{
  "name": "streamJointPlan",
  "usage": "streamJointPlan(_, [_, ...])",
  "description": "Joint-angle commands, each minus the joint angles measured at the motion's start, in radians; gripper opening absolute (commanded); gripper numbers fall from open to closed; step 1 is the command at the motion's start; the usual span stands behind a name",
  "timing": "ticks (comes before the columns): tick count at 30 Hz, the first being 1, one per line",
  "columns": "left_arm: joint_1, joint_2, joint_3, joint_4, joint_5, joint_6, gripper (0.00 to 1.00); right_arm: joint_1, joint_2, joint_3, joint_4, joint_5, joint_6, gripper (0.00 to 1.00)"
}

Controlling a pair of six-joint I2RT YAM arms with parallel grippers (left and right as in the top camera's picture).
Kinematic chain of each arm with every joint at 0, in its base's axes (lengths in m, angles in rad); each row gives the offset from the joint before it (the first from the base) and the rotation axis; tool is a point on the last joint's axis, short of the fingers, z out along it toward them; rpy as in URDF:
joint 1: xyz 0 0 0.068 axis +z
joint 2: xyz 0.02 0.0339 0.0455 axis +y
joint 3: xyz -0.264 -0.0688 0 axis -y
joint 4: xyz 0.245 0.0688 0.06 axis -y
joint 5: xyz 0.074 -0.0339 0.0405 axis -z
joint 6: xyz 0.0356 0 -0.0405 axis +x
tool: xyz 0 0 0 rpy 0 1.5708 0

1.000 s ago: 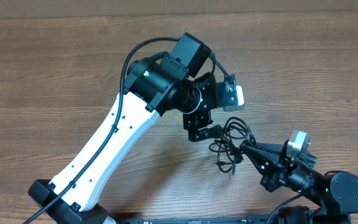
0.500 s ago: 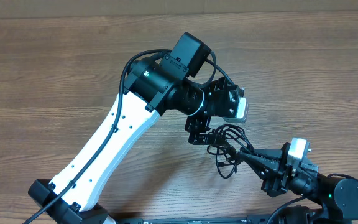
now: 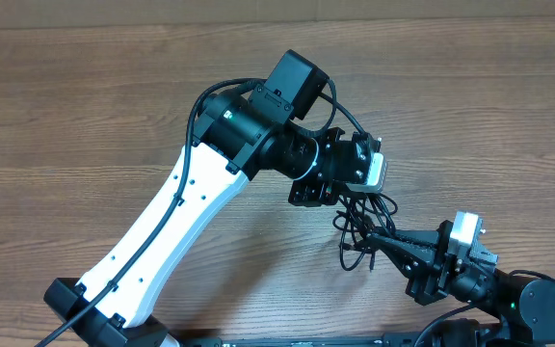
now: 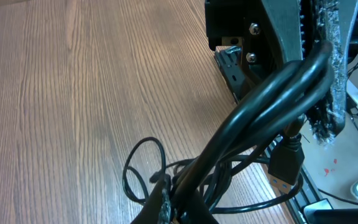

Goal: Untangle cables

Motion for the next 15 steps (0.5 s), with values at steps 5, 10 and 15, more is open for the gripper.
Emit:
streamJointPlan(5, [0.000,-0.010,0.016,-0.002,0.027,-0.029,0.04,0.003,-0.009,0.003,0.009,-0.007,0.003,0.04])
streamJointPlan(10, [0.000,-0.010,0.016,-0.003,0.050,-0.029,0.05,0.003,-0.009,0.003,0.009,-0.007,0.003,0.04])
streamJointPlan(15, [0.000,-0.010,0.016,-0.007,0.099,-0.029,0.50,0.003,-0.009,0.003,0.010,0.014,0.011,0.04])
